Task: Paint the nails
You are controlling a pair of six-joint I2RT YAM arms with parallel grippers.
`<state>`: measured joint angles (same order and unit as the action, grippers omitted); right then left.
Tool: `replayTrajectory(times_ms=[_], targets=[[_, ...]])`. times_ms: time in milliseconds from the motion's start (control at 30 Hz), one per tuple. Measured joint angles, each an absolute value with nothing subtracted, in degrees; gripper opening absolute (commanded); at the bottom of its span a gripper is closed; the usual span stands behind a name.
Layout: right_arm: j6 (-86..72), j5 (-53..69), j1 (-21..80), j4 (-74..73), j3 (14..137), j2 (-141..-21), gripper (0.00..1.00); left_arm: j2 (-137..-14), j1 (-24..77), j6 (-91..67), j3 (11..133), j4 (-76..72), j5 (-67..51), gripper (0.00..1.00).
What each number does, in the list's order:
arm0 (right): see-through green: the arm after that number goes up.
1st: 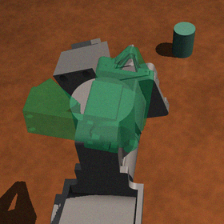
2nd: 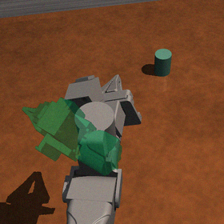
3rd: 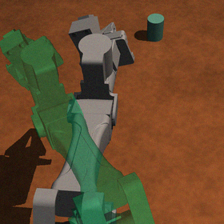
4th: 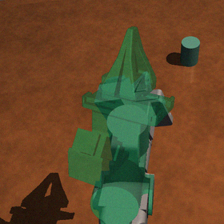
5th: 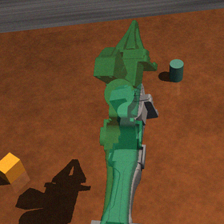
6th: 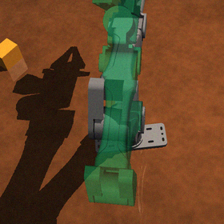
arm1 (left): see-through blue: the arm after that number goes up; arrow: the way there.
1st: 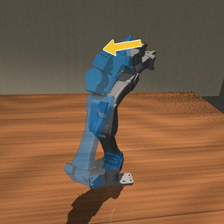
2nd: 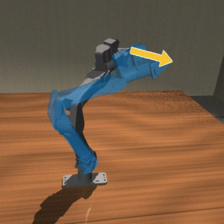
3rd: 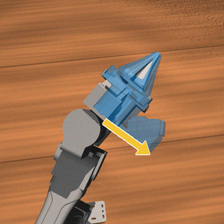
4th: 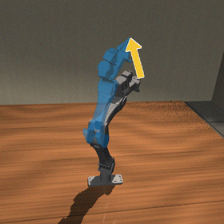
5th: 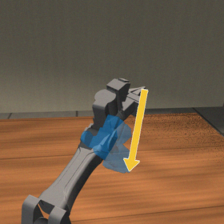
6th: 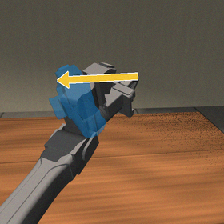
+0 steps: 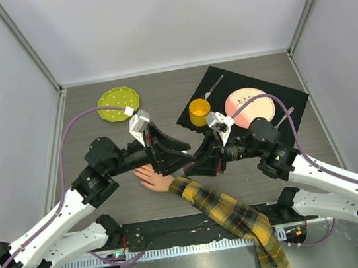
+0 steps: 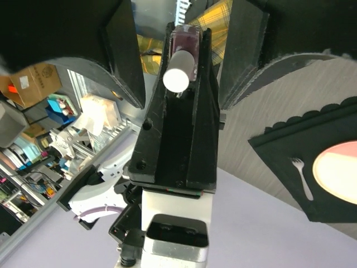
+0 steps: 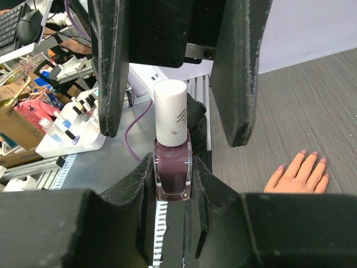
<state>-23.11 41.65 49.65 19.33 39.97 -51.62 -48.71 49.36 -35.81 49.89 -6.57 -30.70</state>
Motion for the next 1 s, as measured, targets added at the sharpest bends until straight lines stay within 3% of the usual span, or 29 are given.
replayTrajectory(times_ms=[167, 200, 300, 367, 567, 633, 733, 800, 933, 967, 1000], targets=[[-23.1, 41.3, 49.3, 19.5, 40.0, -51.4, 0.01, -48.6, 49.4, -35.8, 49.9, -6.6, -32.4, 0.42], [-23.1, 41.2, 49.3, 19.6, 40.0, -51.4, 0.01, -48.6, 49.4, -35.8, 49.9, -6.6, -32.7, 0.34], [-23.1, 41.3, 49.1, 19.8, 40.0, -51.3, 0.01, -48.5, 49.4, -35.2, 50.0, -6.1, -32.9, 0.21], [-23.1, 41.1, 49.1, 19.7, 40.0, -51.2, 0.01, -48.8, 49.3, -34.4, 50.6, -5.0, -32.8, 0.0], [-21.4, 33.5, 49.0, 15.4, 41.8, -51.5, 0.01, -51.1, 49.3, -30.7, 55.8, 2.6, -25.3, 0.0], [-19.6, 24.3, 50.2, 11.3, 44.2, -52.3, 0.01, -52.8, 50.6, -30.3, 58.8, 7.1, -16.3, 0.0], [-14.5, -2.2, 59.5, 4.7, 49.1, -55.8, 0.01, -58.5, 54.9, -30.2, 66.2, 15.8, 4.3, 0.0], [-12.1, -16.1, 63.4, 2.9, 51.9, -59.4, 0.01, -62.2, 56.1, -30.7, 70.3, 20.0, 11.9, 0.0], [-9.8, -27.6, 64.8, 1.1, 52.9, -63.6, 0.01, -67.5, 56.6, -32.2, 71.9, 21.1, 19.6, 0.0], [-9.6, -28.6, 64.8, 0.8, 52.8, -64.0, 0.01, -68.1, 56.7, -32.5, 71.9, 21.3, 20.1, 0.11], [-9.3, -29.0, 64.7, 0.8, 52.6, -64.1, 0.01, -68.3, 56.7, -32.6, 71.9, 21.4, 20.4, 0.57]])
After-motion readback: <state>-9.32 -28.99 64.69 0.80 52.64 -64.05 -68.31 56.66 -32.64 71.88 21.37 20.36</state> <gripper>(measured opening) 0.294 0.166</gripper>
